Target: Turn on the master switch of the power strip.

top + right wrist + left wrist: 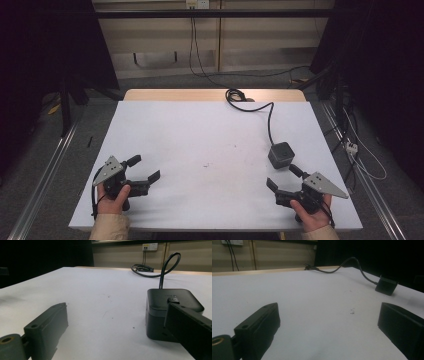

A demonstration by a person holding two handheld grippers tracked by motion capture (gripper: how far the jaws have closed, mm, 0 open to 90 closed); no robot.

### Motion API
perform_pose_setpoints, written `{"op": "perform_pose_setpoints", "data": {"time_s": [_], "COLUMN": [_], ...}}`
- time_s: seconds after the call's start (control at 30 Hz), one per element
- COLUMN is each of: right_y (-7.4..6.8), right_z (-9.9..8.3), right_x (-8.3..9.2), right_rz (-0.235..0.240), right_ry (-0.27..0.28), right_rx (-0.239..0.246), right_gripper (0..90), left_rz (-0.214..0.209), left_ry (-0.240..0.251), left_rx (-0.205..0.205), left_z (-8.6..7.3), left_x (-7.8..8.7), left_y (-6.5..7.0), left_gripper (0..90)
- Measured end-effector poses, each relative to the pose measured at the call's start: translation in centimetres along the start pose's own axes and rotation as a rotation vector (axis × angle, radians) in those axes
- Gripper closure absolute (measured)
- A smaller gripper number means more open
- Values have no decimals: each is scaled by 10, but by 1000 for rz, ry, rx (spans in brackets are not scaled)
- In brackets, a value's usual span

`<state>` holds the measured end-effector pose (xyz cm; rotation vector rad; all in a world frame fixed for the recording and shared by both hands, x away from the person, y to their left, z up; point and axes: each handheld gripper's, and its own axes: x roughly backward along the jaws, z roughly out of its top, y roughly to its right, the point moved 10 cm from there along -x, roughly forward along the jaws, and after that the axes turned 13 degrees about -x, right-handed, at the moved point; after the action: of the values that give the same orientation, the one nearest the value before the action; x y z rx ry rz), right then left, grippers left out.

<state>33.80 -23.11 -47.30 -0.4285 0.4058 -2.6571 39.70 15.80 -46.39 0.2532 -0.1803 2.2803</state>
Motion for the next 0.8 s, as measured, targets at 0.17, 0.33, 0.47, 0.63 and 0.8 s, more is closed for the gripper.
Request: {"op": "perform_pose_setpoints", "data": {"time_s": [0.17,0.33,0.47,0.63,0.8], "right_y": [-2,0,1,6,9], "right_z": [0,1,1,2,4], "right_x": [-1,-2,-3,-4,-5], "right_rz": [8,5,-4,-21,-27], "right_ry": [-7,-3,-9,-19,-21], "right_rx": [2,10,14,28,37], "right_gripper": [47,47,47,51,58], "left_rz": [-4,-9,-16,-24,-25], "left_ry": [3,-3,-1,-10,-8], "left_rx": [-4,-3,-5,-13,-12], "left_z": [1,0,0,0,1], "left_x": [0,0,-2,-5,-8], "left_y": [1,2,3,3,5], "left_gripper": [39,38,39,38,39]}}
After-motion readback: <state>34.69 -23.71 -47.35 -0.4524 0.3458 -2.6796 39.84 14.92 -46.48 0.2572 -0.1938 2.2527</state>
